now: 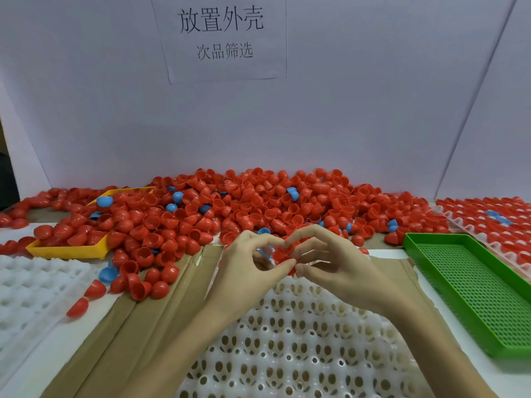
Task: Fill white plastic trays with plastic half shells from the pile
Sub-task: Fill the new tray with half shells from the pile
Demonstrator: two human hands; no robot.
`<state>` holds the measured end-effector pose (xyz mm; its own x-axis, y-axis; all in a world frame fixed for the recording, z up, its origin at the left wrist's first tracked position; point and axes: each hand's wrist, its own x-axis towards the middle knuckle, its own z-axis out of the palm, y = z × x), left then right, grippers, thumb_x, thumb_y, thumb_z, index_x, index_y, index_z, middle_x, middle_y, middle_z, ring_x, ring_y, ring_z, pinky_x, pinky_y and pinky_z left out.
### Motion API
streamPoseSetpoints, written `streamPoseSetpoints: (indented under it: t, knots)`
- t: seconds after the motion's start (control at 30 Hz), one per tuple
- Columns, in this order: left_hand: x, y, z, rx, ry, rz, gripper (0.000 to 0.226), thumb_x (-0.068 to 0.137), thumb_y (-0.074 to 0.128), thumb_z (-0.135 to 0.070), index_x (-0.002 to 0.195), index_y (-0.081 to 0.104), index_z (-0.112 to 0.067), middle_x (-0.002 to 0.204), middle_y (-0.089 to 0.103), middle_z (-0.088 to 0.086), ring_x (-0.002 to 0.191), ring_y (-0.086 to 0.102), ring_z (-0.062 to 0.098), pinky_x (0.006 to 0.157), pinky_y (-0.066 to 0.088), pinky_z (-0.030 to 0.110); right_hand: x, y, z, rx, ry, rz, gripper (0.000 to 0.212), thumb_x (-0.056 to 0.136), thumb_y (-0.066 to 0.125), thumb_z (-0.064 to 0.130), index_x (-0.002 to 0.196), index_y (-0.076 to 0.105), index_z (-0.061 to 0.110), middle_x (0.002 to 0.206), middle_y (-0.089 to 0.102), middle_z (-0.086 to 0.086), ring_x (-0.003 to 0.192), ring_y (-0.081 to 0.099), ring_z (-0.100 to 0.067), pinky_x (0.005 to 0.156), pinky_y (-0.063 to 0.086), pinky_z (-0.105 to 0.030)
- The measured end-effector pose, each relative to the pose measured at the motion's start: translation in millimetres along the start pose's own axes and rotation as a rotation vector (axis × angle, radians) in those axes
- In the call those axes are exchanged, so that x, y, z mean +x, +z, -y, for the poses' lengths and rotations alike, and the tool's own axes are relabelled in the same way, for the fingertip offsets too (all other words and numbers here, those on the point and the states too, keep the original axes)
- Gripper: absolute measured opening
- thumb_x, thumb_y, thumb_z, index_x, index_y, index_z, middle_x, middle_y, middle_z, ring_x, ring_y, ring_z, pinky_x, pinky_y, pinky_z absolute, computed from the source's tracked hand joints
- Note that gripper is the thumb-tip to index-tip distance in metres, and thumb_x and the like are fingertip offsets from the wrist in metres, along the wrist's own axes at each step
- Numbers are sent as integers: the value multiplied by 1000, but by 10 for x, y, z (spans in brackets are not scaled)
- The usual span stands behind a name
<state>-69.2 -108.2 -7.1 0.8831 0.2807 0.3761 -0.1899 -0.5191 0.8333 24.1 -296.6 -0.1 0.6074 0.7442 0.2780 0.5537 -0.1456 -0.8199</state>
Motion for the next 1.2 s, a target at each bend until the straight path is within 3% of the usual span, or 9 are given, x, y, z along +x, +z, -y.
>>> streamPoseSetpoints:
  t: [0.1,0.2,0.37,0.5,0.73,0.87,1.0,1.1,1.2]
  knots:
    - [1,35,4,-95,-32,61,23,88,81,-22,110,76,-28,97,75,-7,82,75,8,81,62,28,8,8,-6,-33,0,-24,42,96,63,-3,121,65,30,106,76,9,103,75,-14,84,58,-24]
    - [-10,57,9,-106,-24,60,33,90,79,-21,121,71,-31,99,75,-10,87,75,6,83,61,26,18,6,-38,-89,-14,-97,41,93,63,-4,115,67,30,101,76,18,97,75,-7,80,56,-17]
    - [26,-4,-32,-224,24,149,39,98,68,-16,133,59,-29,110,77,-13,104,73,6,94,56,22,56,-31,-215,-268,37,-262,30,94,72,4,101,73,34,90,75,17,89,73,-1,81,61,-24]
    - [118,-135,22,-113,18,52,22,100,64,-16,117,68,-29,106,77,-13,103,70,3,94,57,30,74,-145,-407,-370,112,-372,18,96,74,13,108,77,25,92,75,14,87,71,2,83,61,-25]
    - [245,-287,313,78,-27,-99,21,99,62,-10,98,74,-27,91,76,-16,89,68,-3,83,55,20,101,-118,-578,-445,138,-218,28,97,73,28,122,72,40,103,62,15,89,64,-2,82,56,-22]
    - [287,-324,465,147,-29,-150,19,98,64,-10,96,75,-26,89,75,-16,86,67,-3,77,54,15,91,-122,-577,-435,97,-256,22,97,73,27,105,72,48,105,62,18,89,65,-4,78,55,-21]
    - [350,-454,623,236,-9,-252,18,96,66,-5,101,72,-22,97,72,-16,85,66,-2,73,51,11,93,-136,-532,-455,94,-200,8,95,76,28,92,81,34,106,67,21,88,66,-2,77,55,-21]
    - [377,-580,777,411,11,-281,23,94,64,1,108,69,-17,105,69,-8,94,64,12,86,56,32,83,-184,-485,-456,93,-199,11,97,73,30,96,83,26,107,70,19,92,64,5,77,51,-12]
    - [370,-662,914,644,72,-141,34,99,59,-6,130,63,-19,131,63,-5,124,54,18,103,46,35,55,-258,-427,-428,51,-286,15,99,69,29,102,83,23,103,74,17,94,66,3,80,52,-13]
